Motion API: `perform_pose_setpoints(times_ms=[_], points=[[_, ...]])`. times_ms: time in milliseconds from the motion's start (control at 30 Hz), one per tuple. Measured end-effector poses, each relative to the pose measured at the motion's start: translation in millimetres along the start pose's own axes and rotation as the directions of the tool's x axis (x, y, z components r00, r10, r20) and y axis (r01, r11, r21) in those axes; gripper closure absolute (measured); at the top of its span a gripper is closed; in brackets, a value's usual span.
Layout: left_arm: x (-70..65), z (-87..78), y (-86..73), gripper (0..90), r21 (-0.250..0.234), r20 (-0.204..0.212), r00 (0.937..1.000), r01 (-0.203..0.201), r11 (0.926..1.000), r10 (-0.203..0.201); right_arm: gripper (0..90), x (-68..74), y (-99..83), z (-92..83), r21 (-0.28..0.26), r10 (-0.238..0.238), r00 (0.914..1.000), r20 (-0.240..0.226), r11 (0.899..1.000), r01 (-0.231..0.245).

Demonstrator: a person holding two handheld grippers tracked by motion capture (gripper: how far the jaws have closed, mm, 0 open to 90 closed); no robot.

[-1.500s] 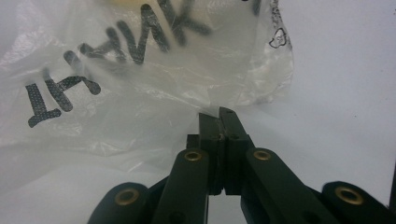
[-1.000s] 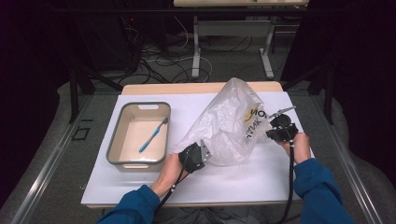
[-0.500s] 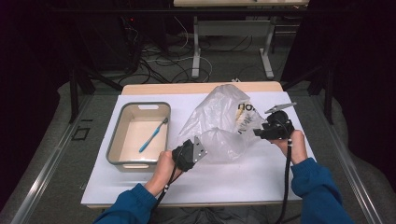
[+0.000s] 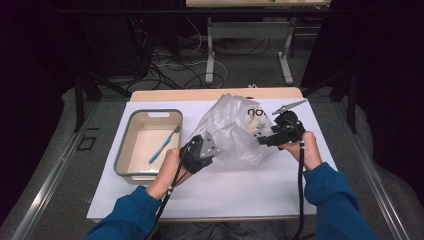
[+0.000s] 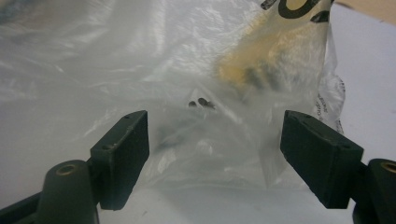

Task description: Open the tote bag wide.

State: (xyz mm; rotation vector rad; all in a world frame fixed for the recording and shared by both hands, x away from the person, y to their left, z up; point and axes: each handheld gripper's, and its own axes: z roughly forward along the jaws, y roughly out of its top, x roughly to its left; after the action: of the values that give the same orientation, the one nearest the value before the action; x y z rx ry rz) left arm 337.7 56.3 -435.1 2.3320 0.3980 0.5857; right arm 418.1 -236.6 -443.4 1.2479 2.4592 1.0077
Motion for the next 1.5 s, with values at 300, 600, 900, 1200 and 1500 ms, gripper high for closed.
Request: perform_pose_setpoints(times_ms=[300, 600, 900, 1200, 1500], points=[[38.3, -11.3, 11.4, 89.9, 0.093, 0.045, 0.9974, 0.051, 0.9943, -0.056, 90.0, 8.3, 7.0, 20.9, 0.055, -0.068, 0.9947, 0.078, 0.996, 0.064], [62.5, -47.9, 25.2, 89.9, 0.124, -0.014, 0.9996, 0.026, 0.992, -0.024, 90.0, -6.6, 25.4, -53.5, -0.023, -0.077, 0.961, 0.266, 0.996, 0.086], [43.7, 24.2, 10.9, 89.5, 0.246, 0.01, 0.9991, 0.037, 0.9686, -0.041, 90.0, -35.6, -1.0, 7.3, 0.152, -0.08, 0.9205, 0.383, 0.988, 0.022], [3.3, 72.5, -18.3, 68.6, 0.287, 0.02, 0.9984, 0.045, 0.9569, -0.053, 90.0, -66.7, -47.4, 60.1, 0.26, -0.017, 0.945, 0.327, 0.963, -0.073], [-12.2, 59.5, -14.6, 32.2, 0.209, -0.041, 0.9987, 0.037, 0.9772, -0.029, 72.1, -49.4, -37.5, 40.1, 0.325, -0.087, 0.9598, 0.267, 0.946, -0.004]])
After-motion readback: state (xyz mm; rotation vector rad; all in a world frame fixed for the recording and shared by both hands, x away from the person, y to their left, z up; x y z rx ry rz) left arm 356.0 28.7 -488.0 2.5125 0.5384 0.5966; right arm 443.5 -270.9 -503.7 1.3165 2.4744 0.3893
